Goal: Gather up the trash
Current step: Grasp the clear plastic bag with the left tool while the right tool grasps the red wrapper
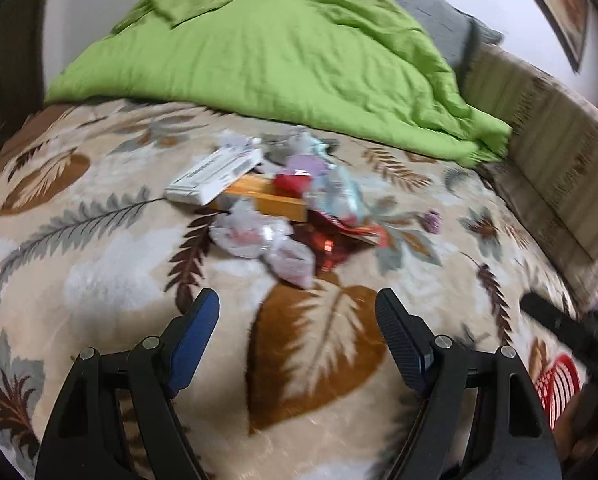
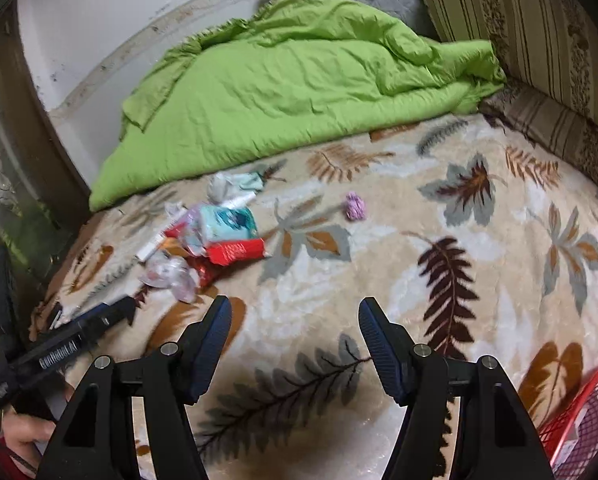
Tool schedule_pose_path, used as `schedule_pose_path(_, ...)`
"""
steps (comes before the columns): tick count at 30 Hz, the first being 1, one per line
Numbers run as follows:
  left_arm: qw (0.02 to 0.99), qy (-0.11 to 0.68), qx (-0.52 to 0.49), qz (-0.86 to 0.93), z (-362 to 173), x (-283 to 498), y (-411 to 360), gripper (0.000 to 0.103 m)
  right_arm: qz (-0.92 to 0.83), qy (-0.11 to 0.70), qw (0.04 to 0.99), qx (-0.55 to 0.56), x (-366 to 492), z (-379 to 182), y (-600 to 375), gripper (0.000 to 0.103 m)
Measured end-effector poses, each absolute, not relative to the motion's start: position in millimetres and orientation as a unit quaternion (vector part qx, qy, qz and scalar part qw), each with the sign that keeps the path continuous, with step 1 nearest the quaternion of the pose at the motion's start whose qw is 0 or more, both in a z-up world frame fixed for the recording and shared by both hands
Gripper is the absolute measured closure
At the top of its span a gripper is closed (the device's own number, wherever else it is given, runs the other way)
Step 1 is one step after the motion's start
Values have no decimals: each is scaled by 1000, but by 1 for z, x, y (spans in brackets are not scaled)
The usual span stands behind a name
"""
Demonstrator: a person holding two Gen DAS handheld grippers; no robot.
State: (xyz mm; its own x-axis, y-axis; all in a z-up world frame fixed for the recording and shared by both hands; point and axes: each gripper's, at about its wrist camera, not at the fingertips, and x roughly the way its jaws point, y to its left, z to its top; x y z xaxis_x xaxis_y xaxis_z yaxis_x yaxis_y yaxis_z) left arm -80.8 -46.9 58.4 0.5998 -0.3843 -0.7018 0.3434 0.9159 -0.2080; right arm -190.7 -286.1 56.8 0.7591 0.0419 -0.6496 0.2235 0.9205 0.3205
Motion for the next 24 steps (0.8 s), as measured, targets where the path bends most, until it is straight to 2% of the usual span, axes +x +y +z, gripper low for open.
schedule_pose_path(9,883,432,-91,-160,31,-29,-30,24,-31,354,902,247,-180,34,-304,33)
schedule_pose_path(18,878,445,-62,-168,3,13,-57,25,-5,353,910,216,-157,36,-275,33)
schedule_pose_path(19,881,438,-49,-173,2,12,-61,30,-3,354,911,212,-154,36,-272,33)
schedule_pose_path(20,882,435,-43,-179,3,12,-63,44,0,355,912,206,-147,36,-268,33)
schedule_pose_path(22,887,422,-38,-182,8,8,-62,51,12,356,913,200,-137,38,-263,33)
schedule_pose_path(23,893,413,-34,-178,12,6,-60,60,22,358,911,201,-129,38,-259,33)
schedule_pose_path(24,897,403,-30,-179,16,2,-58,63,35,365,905,216,-122,37,-258,33)
